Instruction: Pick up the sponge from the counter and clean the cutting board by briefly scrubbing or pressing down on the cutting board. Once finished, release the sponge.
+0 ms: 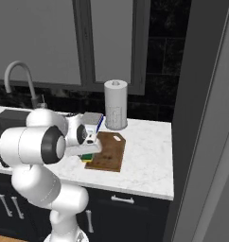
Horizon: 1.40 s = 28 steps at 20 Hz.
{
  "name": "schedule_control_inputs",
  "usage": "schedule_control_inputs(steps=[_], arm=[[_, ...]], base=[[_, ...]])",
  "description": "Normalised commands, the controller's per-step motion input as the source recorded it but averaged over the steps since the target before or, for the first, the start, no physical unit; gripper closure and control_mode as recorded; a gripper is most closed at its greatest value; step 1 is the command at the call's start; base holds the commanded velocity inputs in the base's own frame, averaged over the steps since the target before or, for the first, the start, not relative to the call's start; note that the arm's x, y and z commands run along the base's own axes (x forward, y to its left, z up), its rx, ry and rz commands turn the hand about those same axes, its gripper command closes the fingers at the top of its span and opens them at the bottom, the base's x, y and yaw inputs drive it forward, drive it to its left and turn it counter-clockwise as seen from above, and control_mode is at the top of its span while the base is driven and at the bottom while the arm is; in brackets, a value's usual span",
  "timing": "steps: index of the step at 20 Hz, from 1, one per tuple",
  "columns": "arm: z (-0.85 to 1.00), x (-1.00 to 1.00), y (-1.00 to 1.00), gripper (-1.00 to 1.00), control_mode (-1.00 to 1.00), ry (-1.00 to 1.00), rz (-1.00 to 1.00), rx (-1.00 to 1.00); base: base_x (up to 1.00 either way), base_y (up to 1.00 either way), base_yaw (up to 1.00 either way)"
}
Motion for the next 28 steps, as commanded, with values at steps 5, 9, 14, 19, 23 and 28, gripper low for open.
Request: schedule_control_inputs(steps=[5,9,14,19,23,28], arm=[[0.0,0.53,-0.1,1.0,-1.0,0.02,0.0,0.0],[-0.04,0.24,-0.72,1.0,-1.0,0.0,0.0,0.0],[-0.02,0.14,-0.89,1.0,-1.0,0.0,0.0,0.01],[0.21,0.02,-0.4,1.0,-1.0,-0.01,0.0,0.09],[0.12,0.17,-0.39,1.0,-1.0,-0.02,0.0,0.03],[-0.17,0.17,-0.71,1.0,-1.0,0.0,0.0,0.0]], base=[[0.0,0.0,0.0],[0.0,0.0,0.0],[0.0,0.0,0.0],[0.0,0.0,0.0],[0.0,0.0,0.0],[0.0,0.0,0.0]])
